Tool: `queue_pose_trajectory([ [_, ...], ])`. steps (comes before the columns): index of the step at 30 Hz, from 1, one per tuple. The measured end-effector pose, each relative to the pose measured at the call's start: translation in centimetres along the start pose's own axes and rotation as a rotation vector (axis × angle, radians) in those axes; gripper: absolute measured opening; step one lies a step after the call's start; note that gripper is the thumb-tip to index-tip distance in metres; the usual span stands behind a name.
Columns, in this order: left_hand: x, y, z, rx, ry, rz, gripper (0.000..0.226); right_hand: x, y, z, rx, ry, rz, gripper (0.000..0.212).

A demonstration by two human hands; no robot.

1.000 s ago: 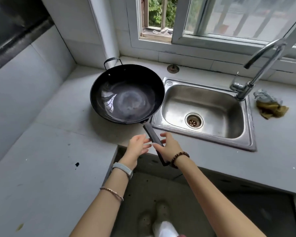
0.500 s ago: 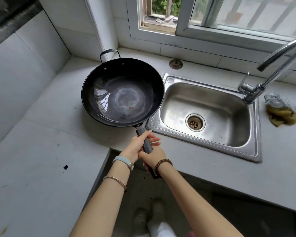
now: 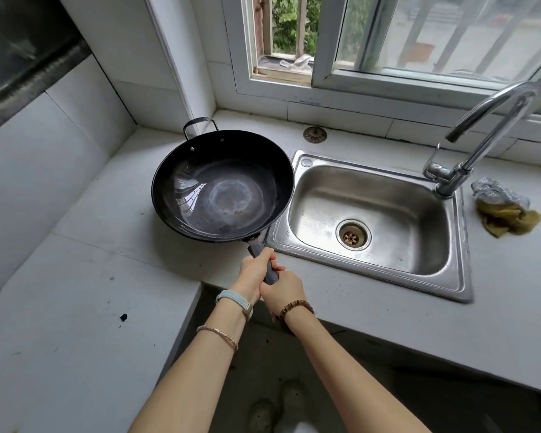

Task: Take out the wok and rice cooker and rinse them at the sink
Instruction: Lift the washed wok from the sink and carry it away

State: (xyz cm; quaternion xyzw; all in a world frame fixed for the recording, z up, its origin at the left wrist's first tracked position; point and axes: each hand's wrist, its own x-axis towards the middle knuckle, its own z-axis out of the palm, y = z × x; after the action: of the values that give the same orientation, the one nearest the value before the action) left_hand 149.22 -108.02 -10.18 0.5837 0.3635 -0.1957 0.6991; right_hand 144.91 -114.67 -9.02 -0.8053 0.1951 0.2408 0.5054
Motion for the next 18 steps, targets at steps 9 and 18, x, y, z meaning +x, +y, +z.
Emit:
queue_pose_trajectory([
  [9, -4.5, 2.2, -1.1, 0.226, 0.036, 0.193, 0.022, -4.2, -1.1, 0.8, 0.369, -0.039, -0.095, 0.01],
  [18, -10.8, 7.8, -2.7, 0.494, 0.144, 0.489, 0.028, -9.0, -6.5, 0.6, 0.702, -0.179, -0.216, 0.014],
])
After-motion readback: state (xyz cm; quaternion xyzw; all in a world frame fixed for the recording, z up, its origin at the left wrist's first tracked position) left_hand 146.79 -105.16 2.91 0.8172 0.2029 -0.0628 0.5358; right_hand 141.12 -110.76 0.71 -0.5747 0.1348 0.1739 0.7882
